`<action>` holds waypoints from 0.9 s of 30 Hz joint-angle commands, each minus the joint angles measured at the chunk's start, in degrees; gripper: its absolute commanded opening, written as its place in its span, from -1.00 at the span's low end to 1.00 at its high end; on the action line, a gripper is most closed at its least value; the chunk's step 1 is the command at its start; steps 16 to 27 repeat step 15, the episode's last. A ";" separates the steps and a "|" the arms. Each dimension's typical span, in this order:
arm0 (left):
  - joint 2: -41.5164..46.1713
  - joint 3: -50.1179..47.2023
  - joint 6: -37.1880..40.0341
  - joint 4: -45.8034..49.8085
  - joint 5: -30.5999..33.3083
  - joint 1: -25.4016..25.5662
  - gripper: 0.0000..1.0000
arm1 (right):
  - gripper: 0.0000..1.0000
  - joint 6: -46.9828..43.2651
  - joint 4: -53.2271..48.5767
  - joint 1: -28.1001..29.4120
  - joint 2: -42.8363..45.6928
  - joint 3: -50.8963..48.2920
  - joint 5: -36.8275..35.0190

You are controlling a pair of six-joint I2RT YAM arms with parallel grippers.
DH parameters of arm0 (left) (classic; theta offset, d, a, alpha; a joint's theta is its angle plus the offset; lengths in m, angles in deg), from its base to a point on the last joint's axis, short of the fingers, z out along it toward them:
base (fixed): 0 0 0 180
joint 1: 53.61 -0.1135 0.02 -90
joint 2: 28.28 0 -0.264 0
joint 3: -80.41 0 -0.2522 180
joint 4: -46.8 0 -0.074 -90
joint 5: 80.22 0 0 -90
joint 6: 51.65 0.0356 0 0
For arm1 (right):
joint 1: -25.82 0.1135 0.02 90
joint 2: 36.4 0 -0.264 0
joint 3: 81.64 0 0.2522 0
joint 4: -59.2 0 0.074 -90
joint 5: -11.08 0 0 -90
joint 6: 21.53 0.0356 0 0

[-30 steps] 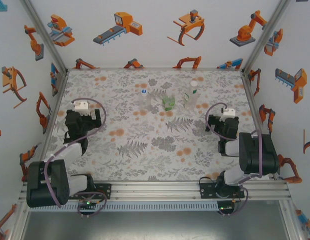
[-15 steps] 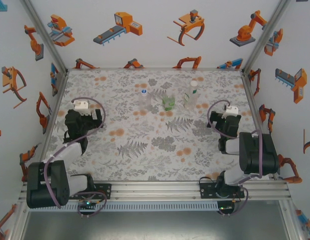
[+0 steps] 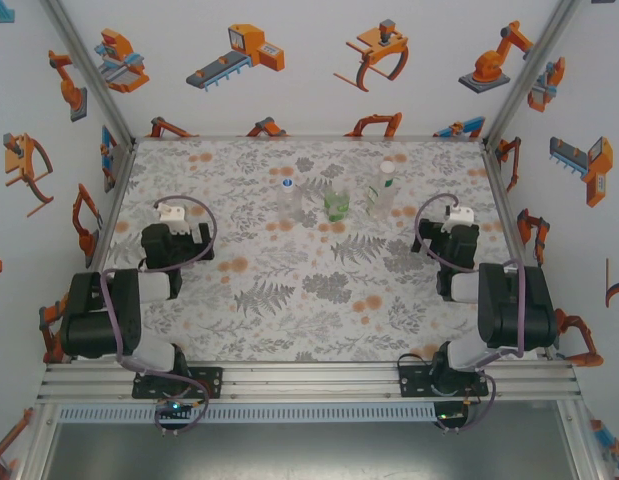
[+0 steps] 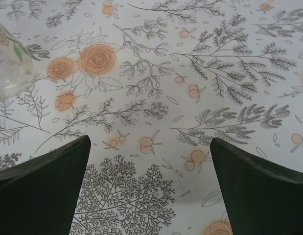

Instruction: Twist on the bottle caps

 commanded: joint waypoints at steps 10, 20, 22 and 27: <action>-0.72 0.74 -1.47 -4.36 2.07 0.47 0.95 | 0.99 -1.24 -0.82 -0.33 -0.04 1.63 2.39; -0.78 0.61 -1.37 -4.52 2.48 0.65 0.95 | 0.98 -1.29 -0.82 -0.26 0.04 1.55 2.31; -0.78 0.61 -1.37 -4.52 2.48 0.65 0.95 | 0.98 -1.29 -0.82 -0.26 0.04 1.55 2.31; -0.78 0.61 -1.37 -4.52 2.48 0.65 0.95 | 0.98 -1.29 -0.82 -0.26 0.04 1.55 2.31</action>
